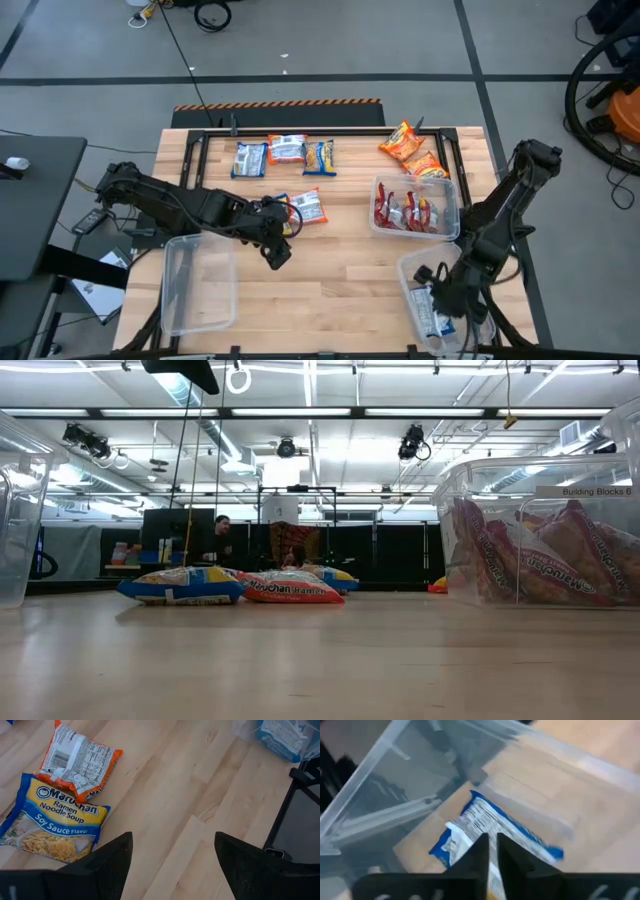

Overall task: Sort Maruchan noodles
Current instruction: Put the blue noodle pack into the bottom right container

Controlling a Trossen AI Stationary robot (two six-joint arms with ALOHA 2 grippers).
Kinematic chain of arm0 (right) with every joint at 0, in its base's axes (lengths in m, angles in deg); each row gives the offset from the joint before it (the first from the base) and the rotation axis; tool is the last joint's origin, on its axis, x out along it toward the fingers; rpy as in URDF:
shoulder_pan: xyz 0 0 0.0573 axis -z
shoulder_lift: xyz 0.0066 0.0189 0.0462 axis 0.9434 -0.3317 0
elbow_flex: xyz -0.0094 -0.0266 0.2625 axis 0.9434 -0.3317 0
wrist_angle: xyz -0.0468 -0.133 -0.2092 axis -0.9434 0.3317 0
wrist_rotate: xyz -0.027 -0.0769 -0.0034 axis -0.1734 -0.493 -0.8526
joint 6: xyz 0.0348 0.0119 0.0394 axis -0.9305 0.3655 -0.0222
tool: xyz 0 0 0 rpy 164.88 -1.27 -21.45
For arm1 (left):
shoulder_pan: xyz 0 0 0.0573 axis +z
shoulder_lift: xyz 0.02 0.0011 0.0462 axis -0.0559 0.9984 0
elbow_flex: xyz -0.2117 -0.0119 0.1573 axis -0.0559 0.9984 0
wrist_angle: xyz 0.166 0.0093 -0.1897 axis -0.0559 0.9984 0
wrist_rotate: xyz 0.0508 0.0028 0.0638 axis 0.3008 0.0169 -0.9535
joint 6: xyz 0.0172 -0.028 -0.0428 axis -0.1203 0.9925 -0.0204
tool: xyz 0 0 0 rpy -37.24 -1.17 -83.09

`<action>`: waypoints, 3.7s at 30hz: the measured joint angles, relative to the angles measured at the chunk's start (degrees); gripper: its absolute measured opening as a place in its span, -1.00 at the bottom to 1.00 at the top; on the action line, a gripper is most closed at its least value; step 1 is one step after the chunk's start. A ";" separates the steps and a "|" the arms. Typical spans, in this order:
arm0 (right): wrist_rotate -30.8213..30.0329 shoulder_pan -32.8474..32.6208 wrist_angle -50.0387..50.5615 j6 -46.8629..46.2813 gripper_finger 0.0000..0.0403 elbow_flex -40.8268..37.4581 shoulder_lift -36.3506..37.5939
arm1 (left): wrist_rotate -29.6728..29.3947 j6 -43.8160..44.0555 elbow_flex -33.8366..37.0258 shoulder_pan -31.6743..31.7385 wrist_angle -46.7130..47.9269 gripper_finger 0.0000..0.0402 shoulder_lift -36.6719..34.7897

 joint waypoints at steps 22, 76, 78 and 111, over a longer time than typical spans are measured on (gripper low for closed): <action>-2.73 -0.73 -3.41 -2.50 -0.21 0.12 -20.45 | 0.59 0.14 0.00 0.11 -0.04 0.42 0.00; -6.71 -2.05 -7.76 -0.60 -0.40 -0.09 -21.50 | -2.24 -1.55 0.02 -0.21 -11.02 0.42 -1.53; -6.85 -1.94 -7.64 -2.23 -0.62 -0.09 -20.25 | -2.20 -1.55 0.02 -0.21 -11.02 0.42 -1.53; 20.73 4.60 -25.07 -12.41 -0.94 -7.17 -7.18 | 0.38 -3.48 0.02 0.99 -14.78 0.42 -4.09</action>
